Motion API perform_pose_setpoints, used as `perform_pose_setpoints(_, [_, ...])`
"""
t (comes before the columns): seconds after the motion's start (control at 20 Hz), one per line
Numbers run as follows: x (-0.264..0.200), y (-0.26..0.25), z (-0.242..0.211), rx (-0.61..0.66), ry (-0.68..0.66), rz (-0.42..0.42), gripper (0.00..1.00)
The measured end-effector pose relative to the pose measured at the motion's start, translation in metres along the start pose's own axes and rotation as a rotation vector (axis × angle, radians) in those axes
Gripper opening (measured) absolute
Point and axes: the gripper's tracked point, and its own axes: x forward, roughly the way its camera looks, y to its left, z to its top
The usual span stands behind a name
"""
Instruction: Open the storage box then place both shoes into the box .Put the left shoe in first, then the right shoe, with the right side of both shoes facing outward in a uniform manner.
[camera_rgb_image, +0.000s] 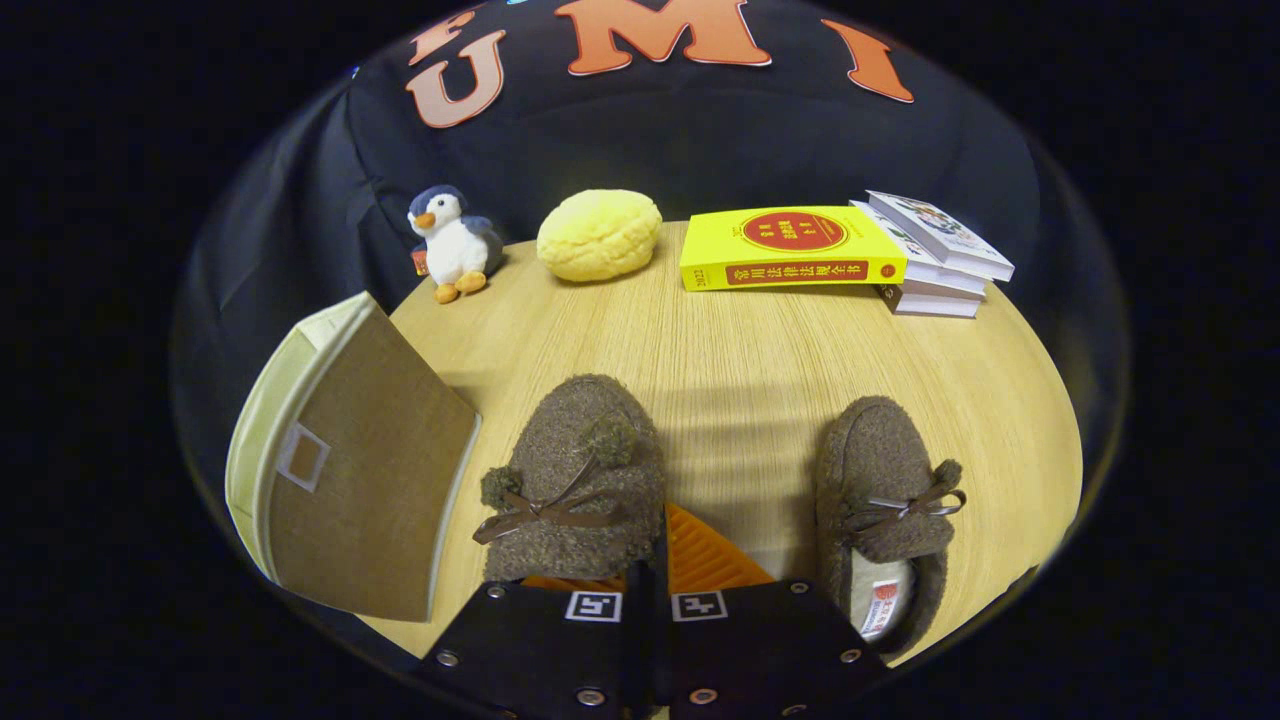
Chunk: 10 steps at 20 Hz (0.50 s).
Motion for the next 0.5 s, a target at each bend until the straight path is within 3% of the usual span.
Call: perform_pose_setpoints(0.5, [-0.079, 0.093, 0.079, 0.008, -0.052, 0.069, 0.04])
